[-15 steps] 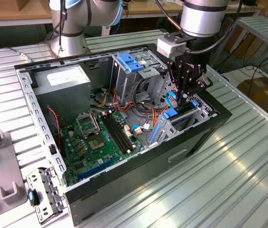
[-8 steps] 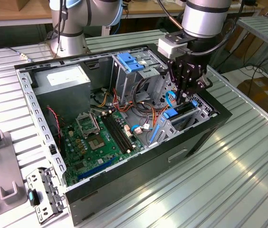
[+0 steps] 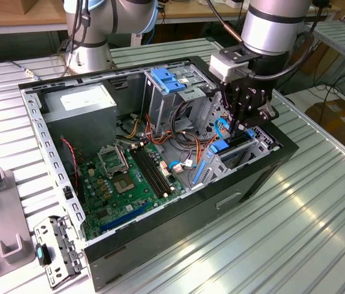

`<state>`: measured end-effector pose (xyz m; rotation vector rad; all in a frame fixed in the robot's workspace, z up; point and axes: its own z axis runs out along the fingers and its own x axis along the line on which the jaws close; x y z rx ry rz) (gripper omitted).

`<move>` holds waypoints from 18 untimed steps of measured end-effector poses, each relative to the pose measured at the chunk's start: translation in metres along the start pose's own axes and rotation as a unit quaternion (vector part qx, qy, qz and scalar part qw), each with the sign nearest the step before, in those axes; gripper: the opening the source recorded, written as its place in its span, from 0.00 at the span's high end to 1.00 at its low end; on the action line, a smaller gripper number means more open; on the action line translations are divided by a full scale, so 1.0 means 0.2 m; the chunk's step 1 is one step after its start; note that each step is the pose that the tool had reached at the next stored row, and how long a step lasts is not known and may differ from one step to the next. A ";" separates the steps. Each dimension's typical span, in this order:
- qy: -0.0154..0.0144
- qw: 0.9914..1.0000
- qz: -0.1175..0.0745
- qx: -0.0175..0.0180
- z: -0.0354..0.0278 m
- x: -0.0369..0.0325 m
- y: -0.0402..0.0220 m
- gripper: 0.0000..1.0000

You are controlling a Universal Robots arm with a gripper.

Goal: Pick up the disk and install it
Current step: 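Insert the second disk wire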

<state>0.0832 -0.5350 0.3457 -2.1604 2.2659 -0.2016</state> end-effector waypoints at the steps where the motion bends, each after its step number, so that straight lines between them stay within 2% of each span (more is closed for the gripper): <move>1: -0.001 1.000 0.000 0.000 0.006 0.004 0.000 0.84; 4: -0.001 1.000 -0.001 0.000 -0.012 0.006 -0.001 0.84; 7: -0.001 1.000 -0.002 0.000 -0.012 0.006 -0.002 0.84; 12: -0.003 1.000 -0.021 0.002 -0.013 0.007 -0.002 0.84; 18: -0.003 1.000 -0.021 0.002 -0.008 0.016 -0.002 0.84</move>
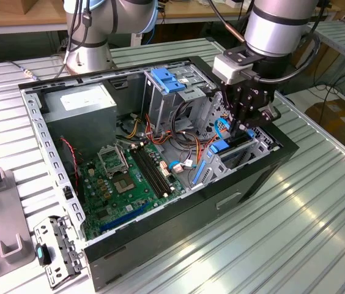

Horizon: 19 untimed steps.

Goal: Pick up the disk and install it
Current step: 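Insert the second disk wire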

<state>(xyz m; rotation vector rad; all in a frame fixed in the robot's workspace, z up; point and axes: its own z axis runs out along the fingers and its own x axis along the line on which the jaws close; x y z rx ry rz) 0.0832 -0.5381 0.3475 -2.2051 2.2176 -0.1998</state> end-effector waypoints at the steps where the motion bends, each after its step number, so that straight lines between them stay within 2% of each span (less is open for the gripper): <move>1: 0.000 1.000 0.000 0.000 0.000 0.000 0.000 0.84; 11: 0.000 1.000 0.000 0.000 0.017 -0.001 0.002 0.84; 19: -0.001 1.000 0.000 0.000 0.043 -0.001 0.004 0.84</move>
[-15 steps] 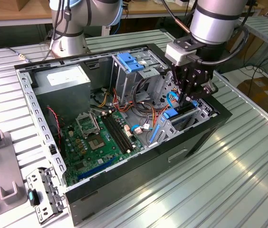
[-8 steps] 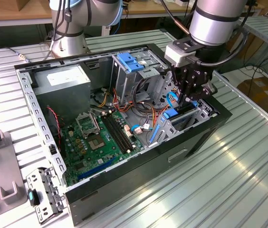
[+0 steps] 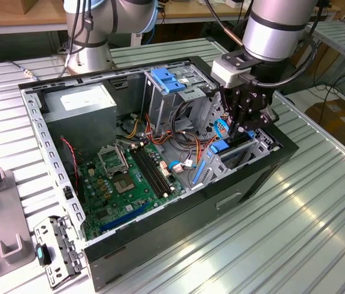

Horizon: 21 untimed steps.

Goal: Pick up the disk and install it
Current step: 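Insert the second disk wire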

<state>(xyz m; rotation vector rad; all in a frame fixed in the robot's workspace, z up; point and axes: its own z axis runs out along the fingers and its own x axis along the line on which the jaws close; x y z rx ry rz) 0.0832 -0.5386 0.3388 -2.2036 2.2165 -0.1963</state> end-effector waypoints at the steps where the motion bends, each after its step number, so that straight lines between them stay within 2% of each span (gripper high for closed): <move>1: 0.000 1.000 0.000 0.000 0.004 0.001 0.000 0.84; 7: -0.001 1.000 0.000 0.000 0.004 0.002 0.000 0.84; 8: -0.002 1.000 0.000 0.000 -0.016 0.004 -0.002 0.76; 9: 0.000 1.000 0.000 0.000 -0.050 0.007 -0.005 0.76; 11: -0.001 1.000 0.000 0.000 -0.068 0.008 -0.007 0.76; 15: 0.000 1.000 0.000 0.000 -0.069 0.008 -0.007 0.78; 17: -0.001 1.000 0.000 0.000 -0.070 0.008 -0.007 0.89; 21: 0.000 1.000 0.000 0.000 -0.071 0.008 -0.007 0.89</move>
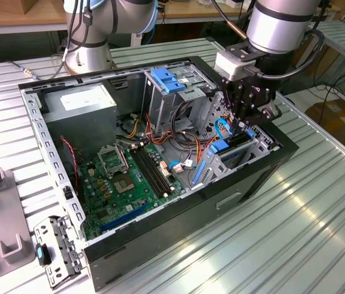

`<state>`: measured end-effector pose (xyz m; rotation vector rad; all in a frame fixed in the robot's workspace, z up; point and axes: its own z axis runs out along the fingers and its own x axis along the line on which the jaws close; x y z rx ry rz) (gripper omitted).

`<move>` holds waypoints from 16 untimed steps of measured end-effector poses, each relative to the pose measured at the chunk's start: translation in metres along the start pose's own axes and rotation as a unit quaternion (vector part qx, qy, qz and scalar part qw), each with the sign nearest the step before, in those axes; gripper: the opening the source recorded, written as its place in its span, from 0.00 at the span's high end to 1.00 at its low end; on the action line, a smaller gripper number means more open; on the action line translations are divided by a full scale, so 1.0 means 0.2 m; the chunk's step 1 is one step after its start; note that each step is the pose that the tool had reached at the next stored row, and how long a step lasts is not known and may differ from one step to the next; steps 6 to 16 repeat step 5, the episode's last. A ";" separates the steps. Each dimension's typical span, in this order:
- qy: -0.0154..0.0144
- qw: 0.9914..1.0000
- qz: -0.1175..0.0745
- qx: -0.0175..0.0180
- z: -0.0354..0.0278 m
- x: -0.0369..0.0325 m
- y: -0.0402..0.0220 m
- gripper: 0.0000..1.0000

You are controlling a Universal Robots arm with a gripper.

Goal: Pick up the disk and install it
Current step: 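Insert the second disk wire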

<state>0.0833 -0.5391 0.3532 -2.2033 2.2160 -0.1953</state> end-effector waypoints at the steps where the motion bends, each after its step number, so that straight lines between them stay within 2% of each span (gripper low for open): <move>1: 0.000 1.000 0.000 0.000 0.000 0.000 0.000 0.89; 16: 0.000 1.000 0.000 0.000 -0.005 0.000 0.000 0.89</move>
